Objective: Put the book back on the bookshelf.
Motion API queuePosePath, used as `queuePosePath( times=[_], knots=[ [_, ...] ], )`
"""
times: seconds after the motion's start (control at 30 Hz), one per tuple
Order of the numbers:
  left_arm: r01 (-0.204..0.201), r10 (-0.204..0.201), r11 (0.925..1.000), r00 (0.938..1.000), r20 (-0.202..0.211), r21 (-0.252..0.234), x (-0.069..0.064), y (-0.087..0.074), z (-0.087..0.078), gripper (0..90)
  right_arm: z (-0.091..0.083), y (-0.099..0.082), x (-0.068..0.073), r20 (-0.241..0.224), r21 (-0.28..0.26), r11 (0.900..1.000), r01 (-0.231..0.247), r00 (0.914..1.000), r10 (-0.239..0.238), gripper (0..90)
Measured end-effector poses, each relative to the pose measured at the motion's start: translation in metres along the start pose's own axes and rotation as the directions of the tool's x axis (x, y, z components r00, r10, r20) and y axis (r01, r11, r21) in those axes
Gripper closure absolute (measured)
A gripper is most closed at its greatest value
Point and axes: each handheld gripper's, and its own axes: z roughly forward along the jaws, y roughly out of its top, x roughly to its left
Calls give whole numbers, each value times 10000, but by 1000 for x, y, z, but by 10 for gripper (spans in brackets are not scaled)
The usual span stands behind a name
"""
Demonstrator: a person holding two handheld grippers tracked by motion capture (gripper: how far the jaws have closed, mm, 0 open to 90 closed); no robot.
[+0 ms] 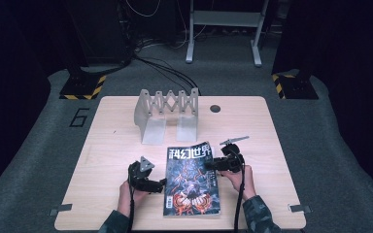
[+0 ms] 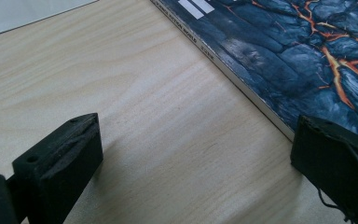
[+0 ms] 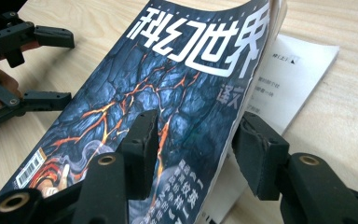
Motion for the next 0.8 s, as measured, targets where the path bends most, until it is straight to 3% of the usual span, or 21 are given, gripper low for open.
queuePosePath(
  times=[0.2, 0.47, 0.7, 0.8],
  knots=[
    [-25, 25, 10000, 10000, 25, -2, 0, 0, 0, 22, 8, 9, -2, -247, 7, 10000, -80, 9997, 80, 520],
    [-38, 37, 9999, 9999, 122, 113, 1, 1, -1, 22, 24, 19, -1, 13, 33, 10000, 64, 10000, -64, 492],
    [-19, 19, 10000, 10000, 34, 12, 0, 0, 0, 22, 34, 23, -6, -417, 191, 9998, -102, 9991, 110, 495],
    [-19, 19, 10000, 10000, 40, 19, 0, 0, 0, 22, 37, 26, -4, -223, 299, 9995, 40, 9997, -34, 535]
  ],
)
